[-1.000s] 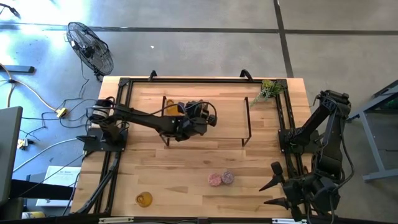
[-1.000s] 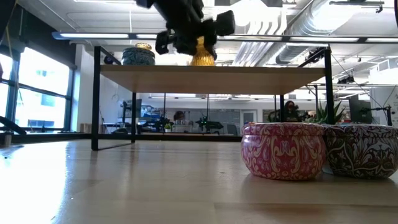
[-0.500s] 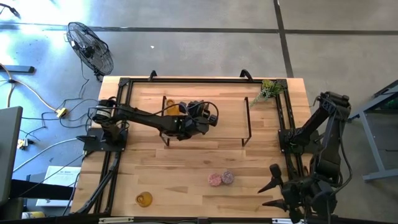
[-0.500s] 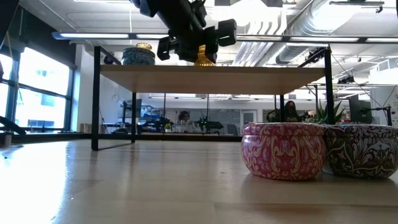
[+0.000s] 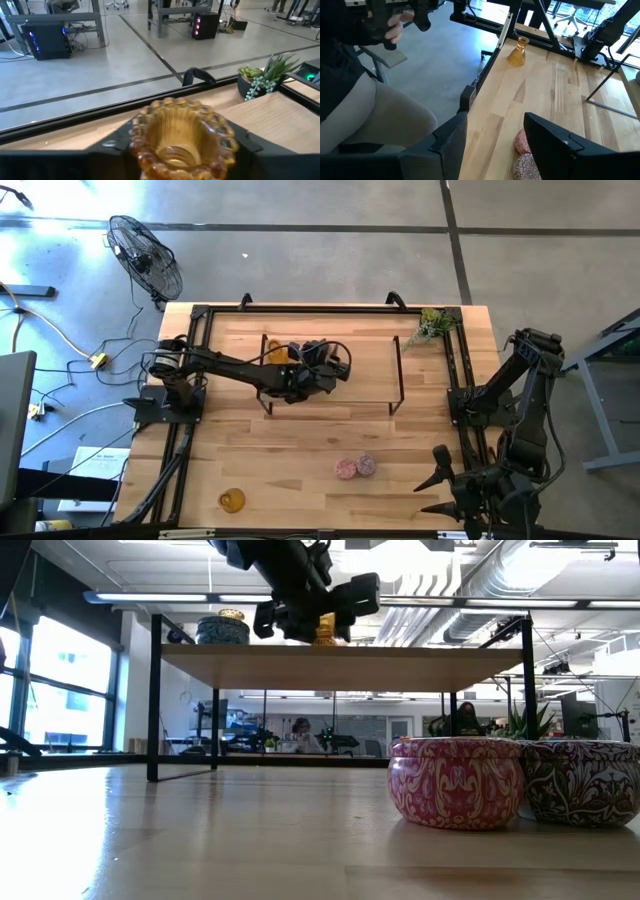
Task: Pick & Place candle stick holders
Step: Put the top yellow glass candle holder on the shelf aligned with the other glass candle holder, then put the pink scented candle on the shelf aligned with the other scented candle
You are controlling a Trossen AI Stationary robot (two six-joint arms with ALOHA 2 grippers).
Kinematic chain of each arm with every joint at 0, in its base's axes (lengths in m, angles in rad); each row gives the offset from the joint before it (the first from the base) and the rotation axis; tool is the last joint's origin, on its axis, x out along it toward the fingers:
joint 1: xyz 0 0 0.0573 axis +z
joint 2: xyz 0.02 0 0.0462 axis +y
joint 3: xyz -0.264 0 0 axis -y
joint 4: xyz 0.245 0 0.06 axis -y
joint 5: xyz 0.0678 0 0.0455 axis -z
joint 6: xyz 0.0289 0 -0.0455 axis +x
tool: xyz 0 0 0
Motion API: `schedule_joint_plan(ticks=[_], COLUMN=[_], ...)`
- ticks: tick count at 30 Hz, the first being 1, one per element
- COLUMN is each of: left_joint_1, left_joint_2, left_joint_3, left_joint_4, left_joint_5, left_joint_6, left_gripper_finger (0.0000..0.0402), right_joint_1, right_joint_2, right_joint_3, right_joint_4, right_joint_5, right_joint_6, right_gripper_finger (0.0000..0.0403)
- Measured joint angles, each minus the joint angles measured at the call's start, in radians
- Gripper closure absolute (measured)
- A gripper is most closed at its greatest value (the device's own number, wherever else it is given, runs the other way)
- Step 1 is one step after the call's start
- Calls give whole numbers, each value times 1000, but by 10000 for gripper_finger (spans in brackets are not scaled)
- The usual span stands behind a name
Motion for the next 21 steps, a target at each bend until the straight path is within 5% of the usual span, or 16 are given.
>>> schedule_joint_plan(ticks=[5, 21], left_joint_1=[0, -34], left_joint_2=[0, 0], left_joint_3=[0, 0], left_joint_4=[11, 272], left_joint_5=[15, -10], left_joint_6=[7, 323], left_gripper_finger=[166, 159], right_joint_1=[0, 0], right_joint_2=[0, 0], right_joint_3=[0, 0], right_joint_4=[0, 0], right_joint_5=[0, -15], right_joint_6=[0, 1], right_gripper_finger=[208, 208])
